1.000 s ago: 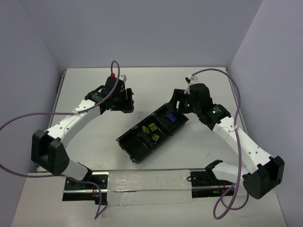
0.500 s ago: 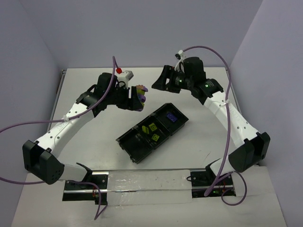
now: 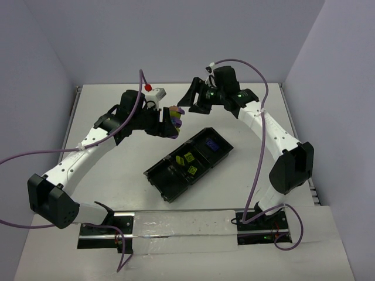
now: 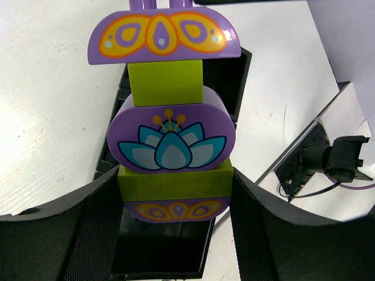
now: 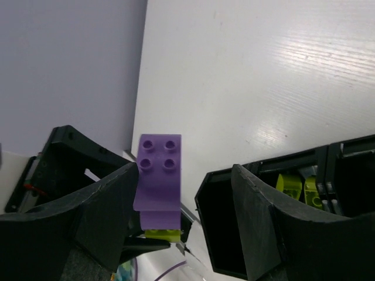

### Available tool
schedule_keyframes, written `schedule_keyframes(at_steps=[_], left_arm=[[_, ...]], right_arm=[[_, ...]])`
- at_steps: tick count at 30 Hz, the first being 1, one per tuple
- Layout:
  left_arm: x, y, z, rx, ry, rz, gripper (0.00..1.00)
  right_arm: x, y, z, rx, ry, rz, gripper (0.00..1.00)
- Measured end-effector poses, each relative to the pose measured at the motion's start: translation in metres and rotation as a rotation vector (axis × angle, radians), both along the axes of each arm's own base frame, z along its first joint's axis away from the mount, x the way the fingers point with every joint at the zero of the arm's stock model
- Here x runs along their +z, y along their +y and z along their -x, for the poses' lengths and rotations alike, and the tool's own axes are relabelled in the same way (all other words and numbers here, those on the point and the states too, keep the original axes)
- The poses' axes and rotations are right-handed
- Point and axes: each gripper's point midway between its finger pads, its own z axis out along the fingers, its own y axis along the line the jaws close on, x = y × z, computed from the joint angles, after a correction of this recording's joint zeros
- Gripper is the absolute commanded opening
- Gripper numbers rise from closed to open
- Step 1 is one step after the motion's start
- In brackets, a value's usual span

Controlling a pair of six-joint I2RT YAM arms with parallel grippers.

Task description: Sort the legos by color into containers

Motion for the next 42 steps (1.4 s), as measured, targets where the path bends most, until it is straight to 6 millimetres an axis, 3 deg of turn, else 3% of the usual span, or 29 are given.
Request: schedule_keyframes(at_steps=[12, 23, 27, 30, 33, 42], left_arm=[[0.001, -0.001, -0.001, -0.004, -0.005, 0.007, 0.00], [0.001, -0.002, -0.001, -0.006, -0.005, 0.009, 0.00], [0.001, -0.002, -0.002, -0.006, -0.005, 0.008, 0.00], [0.001, -0.002, -0.002, -0.005, -0.006, 0.007, 0.00], [0.000, -0.002, -0.002, -0.005, -0.006, 0.005, 0.00], [-0.004, -0.003, -0.001, -0.014, -0.010, 0.003, 0.00]], right_arm=[[0.019, 0.014, 0.002, 0.050, -0.031, -0.074, 0.65], [0.009, 0.022, 0.006, 0.085, -0.006, -0.074, 0.55], [0.005, 0.024, 0.007, 0.096, 0.001, -0.071, 0.42], [0.005, 0.025, 0.007, 0.094, 0.002, -0.071, 0.16], [0.002, 0.024, 0.006, 0.090, 0.004, -0.068, 0.00], [-0.001, 0.017, 0.005, 0.049, -0.001, -0.059, 0.00]])
